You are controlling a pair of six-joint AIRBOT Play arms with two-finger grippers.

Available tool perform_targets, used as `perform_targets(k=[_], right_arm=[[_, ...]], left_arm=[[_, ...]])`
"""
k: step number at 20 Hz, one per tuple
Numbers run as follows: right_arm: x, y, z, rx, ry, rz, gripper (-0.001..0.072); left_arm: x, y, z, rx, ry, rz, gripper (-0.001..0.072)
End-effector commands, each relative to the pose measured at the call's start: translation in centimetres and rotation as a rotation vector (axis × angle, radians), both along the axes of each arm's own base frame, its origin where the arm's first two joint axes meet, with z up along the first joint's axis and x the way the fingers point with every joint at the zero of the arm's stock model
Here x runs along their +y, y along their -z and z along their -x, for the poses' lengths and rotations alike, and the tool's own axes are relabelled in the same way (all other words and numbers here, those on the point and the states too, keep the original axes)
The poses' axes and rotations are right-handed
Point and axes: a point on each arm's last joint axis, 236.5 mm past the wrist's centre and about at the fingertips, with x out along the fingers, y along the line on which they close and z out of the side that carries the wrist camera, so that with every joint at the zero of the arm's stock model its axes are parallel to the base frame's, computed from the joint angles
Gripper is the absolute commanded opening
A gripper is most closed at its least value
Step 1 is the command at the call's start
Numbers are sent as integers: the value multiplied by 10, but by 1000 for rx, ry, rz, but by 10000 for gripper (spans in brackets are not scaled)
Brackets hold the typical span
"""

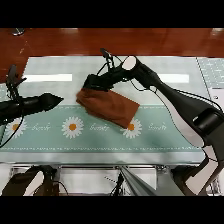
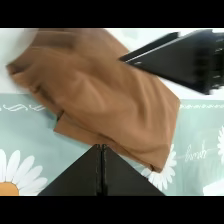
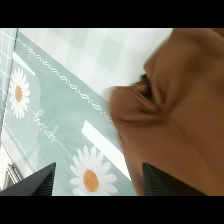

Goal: Fold the shirts.

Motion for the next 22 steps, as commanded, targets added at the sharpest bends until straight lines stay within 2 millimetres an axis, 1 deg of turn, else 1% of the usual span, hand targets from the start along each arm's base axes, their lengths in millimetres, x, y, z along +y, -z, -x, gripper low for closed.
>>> perform_targets(k=[1, 2, 4, 5, 6, 7, 8, 9, 10, 11, 12, 13, 14, 15, 17, 18, 20, 22], right_arm=[[-62, -21, 6, 39, -65, 72, 618], [-101, -37, 7, 31, -72, 129, 618], [-194, -68, 14, -27, -34, 318, 618], [-236, -79, 19, -66, 25, 419, 618], [-275, -86, 28, -97, 110, 502, 618], [-308, -87, 39, -122, 226, 550, 618], [-330, -79, 53, -131, 345, 559, 618], [-344, -64, 69, -120, 475, 535, 617], [-349, -38, 86, -83, 631, 474, 617], [-343, -13, 99, -36, 739, 386, 617], [-329, 12, 110, 24, 809, 282, 616], [-310, 36, 121, 106, 845, 182, 616], [-293, 54, 129, 166, 847, 122, 617], [-277, 68, 134, 200, 819, 102, 616], [-252, 88, 138, 255, 733, 109, 617], [-243, 96, 135, 273, 693, 115, 617], [-225, 105, 125, 327, 626, 96, 617], [-208, 110, 113, 368, 570, 67, 616]], left_arm=[[5, 9, -5, 4, -29, -5, 20], [5, 9, -7, 3, -34, -6, 20], [6, 11, -7, 8, -35, -7, 20], [7, 13, -7, 12, -34, -13, 20], [8, 15, -7, 15, -33, -21, 20], [8, 16, -7, 16, -32, -24, 20], [8, 17, -6, 20, -32, -23, 20], [7, 18, -5, 25, -28, -22, 20], [5, 20, -3, 30, -19, -21, 20], [1, 21, -1, 33, -8, -21, 20], [-2, 21, 0, 32, 2, -21, 20], [-6, 21, 1, 31, 15, -21, 20], [-10, 20, 2, 29, 26, -22, 20], [-13, 20, 2, 23, 32, -24, 20], [-18, 19, 1, 11, 40, -27, 20], [-19, 18, 1, 10, 43, -27, 20], [-20, 19, 2, 11, 47, -26, 20], [-20, 19, 2, 12, 46, -25, 20]])
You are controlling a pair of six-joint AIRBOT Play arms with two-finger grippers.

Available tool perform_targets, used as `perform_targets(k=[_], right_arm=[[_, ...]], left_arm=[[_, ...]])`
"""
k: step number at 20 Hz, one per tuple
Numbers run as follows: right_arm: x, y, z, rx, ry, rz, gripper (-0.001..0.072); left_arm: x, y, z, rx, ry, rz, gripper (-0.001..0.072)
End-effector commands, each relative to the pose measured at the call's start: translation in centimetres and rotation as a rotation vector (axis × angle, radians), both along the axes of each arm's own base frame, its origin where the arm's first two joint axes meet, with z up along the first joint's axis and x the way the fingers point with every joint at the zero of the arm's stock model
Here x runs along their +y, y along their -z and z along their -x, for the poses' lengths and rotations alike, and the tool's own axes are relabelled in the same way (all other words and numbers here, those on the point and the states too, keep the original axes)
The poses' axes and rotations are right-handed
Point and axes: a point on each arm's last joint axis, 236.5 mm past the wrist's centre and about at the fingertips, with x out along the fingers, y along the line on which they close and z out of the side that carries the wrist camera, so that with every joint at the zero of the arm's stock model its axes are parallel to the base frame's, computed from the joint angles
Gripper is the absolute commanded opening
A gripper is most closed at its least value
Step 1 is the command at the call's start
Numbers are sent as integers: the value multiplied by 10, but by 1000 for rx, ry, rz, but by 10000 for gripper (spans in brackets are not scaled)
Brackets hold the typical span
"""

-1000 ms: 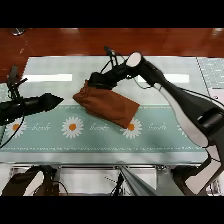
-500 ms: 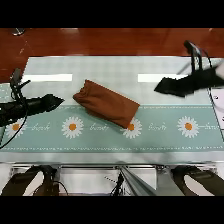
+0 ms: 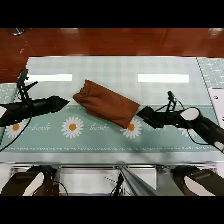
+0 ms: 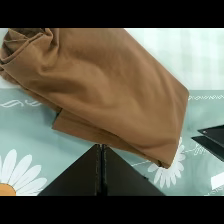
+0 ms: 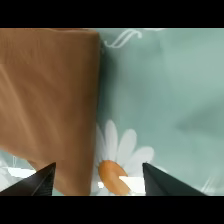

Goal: Fold the shirts.

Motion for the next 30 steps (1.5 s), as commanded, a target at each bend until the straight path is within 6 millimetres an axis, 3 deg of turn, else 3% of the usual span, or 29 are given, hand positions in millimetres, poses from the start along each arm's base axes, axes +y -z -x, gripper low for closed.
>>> perform_targets(k=[1, 6, 7, 9, 11, 14, 16, 19, 21, 23, 26, 30], right_arm=[[35, 14, -15, 53, -72, -105, 616], [77, 23, -31, 88, -193, -136, 600], [83, 22, -30, 109, -220, -157, 519], [91, 12, -28, 68, -326, -178, 24], [99, -11, -41, -10, -403, -184, 22], [103, -67, -84, -157, -482, -108, 22], [92, -110, -116, -240, -494, -2, 22], [58, -183, -149, -352, -485, 128, 22], [23, -231, -163, -400, -434, 180, 22], [-18, -263, -167, -406, -377, 218, 22], [-87, -287, -160, -363, -258, 243, 22], [-185, -309, -131, -311, -72, 285, 22]], left_arm=[[-2, 0, 0, -1, 3, 0, 20], [-2, 0, 0, -1, 3, 1, 20], [-2, 0, 0, -1, 3, 1, 20], [-2, 0, 0, -1, 2, 1, 20], [-2, 0, 0, -2, 2, 0, 20], [-2, 0, 0, -2, 2, 0, 20], [-3, -2, 0, 2, -4, 17, 20], [-9, -6, 1, 20, -12, 64, 20], [-9, -6, 1, 19, -13, 64, 20], [-10, -6, 1, 21, -10, 64, 20], [-11, -6, 3, 27, -3, 65, 21], [-13, -5, 7, 38, 9, 68, 20]])
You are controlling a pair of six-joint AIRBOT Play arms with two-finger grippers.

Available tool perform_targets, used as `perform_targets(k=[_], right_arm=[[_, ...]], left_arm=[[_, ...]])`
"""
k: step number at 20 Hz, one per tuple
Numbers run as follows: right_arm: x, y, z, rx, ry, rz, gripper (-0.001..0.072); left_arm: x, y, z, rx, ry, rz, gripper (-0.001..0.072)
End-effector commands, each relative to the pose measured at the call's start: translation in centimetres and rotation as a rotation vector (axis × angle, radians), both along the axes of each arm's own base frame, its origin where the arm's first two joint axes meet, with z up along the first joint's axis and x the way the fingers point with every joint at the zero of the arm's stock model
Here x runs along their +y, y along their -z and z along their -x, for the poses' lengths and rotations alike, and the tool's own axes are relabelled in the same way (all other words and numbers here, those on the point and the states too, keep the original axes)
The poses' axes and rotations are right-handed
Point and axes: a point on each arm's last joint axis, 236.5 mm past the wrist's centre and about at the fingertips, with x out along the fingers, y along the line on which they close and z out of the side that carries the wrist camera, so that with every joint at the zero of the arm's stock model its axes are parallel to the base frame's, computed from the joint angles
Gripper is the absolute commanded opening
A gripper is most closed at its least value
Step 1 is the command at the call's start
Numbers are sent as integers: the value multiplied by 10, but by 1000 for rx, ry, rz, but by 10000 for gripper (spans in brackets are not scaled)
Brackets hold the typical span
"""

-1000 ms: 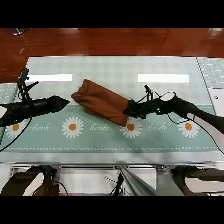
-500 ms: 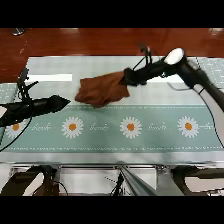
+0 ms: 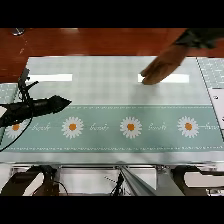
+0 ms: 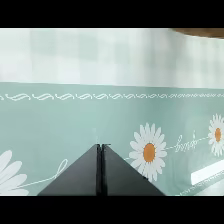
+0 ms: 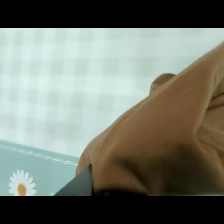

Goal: Fold the shirts.

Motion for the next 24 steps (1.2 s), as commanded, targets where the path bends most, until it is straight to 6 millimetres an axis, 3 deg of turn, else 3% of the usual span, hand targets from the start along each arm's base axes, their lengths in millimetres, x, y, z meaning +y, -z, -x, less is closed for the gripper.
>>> perform_targets(k=[1, 3, 6, 10, 13, 16, 19, 20, 21, 22, 24], right_arm=[[-83, -18, 37, 50, 166, 31, 22], [-125, -21, 63, 83, 258, 74, 21], [-171, -10, 111, 178, 381, 135, 20], [-212, 31, 188, 346, 582, 163, 19], [-241, 68, 268, 520, 823, 190, 21], [-248, 96, 354, 719, 1045, 293, 23], [-236, 121, 408, 869, 1124, 392, 27], [-235, 127, 424, 918, 1170, 420, 158], [-234, 131, 430, 948, 1183, 429, 440], [-235, 132, 428, 944, 1173, 425, 632], [-246, 129, 411, 883, 1139, 448, 625]], left_arm=[[-2, 1, 2, 8, 10, 2, 20], [-2, 1, 2, 8, 10, 2, 20], [-1, 1, 2, 7, 9, 2, 20], [-1, 1, 2, 7, 9, 2, 20], [-1, 1, 2, 7, 9, 2, 20], [-1, 1, 2, -5, 20, -8, 20], [-1, 1, 2, -5, 21, -8, 20], [-1, 1, 2, -11, 27, -13, 20], [-1, 1, 2, -20, 34, -20, 20], [-1, 1, 2, -31, 45, -30, 20], [4, -3, -7, -71, 25, -47, 20]])
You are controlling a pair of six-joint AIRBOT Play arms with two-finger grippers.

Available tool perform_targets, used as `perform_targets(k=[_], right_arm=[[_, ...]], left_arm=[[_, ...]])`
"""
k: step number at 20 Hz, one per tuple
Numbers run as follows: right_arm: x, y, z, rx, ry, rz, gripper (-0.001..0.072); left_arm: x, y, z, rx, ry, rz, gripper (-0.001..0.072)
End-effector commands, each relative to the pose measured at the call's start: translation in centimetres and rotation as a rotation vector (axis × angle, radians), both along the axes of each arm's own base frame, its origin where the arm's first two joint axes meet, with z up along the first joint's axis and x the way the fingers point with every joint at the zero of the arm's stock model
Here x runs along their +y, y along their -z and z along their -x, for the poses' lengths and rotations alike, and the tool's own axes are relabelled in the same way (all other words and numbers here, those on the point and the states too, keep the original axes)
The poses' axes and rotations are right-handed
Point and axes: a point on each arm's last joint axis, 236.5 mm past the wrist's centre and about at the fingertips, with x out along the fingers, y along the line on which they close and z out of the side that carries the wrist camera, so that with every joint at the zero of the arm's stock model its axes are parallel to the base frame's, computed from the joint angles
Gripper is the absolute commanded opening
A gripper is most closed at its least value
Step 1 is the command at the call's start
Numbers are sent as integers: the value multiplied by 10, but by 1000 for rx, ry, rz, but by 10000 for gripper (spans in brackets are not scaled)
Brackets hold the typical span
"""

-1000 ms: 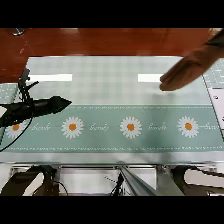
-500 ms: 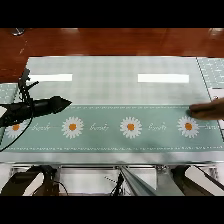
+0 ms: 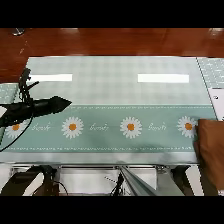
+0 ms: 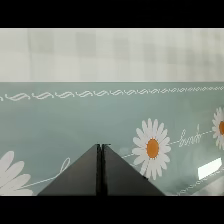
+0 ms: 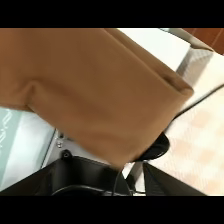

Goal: Fold the shirts.

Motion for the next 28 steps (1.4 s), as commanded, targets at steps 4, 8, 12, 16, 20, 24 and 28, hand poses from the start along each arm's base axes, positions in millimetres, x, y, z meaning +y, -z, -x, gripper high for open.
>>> perform_targets(k=[4, 8, 12, 16, 20, 24, 28], right_arm=[[-33, -27, -90, -193, -245, 121, 374], [80, -90, -299, -842, -693, -46, 22], [250, -80, -379, -949, -1172, -70, 23], [289, 33, -357, -465, -1355, 34, 21], [241, 116, -313, -198, -1181, 4, 21], [218, 131, -298, -135, -1132, -4, 22], [215, 126, -292, -116, -1137, -6, 22]], left_arm=[[32, -52, -51, -178, -115, -36, 20], [7, -150, -84, -313, 10, -2, 19], [-58, -160, -76, -339, 223, -91, 19], [-40, -44, -70, -65, 195, -356, 19], [-4, 33, -52, 156, 136, -435, 19], [8, 39, -54, 163, 119, -443, 20], [7, 39, -54, 164, 118, -441, 20]])
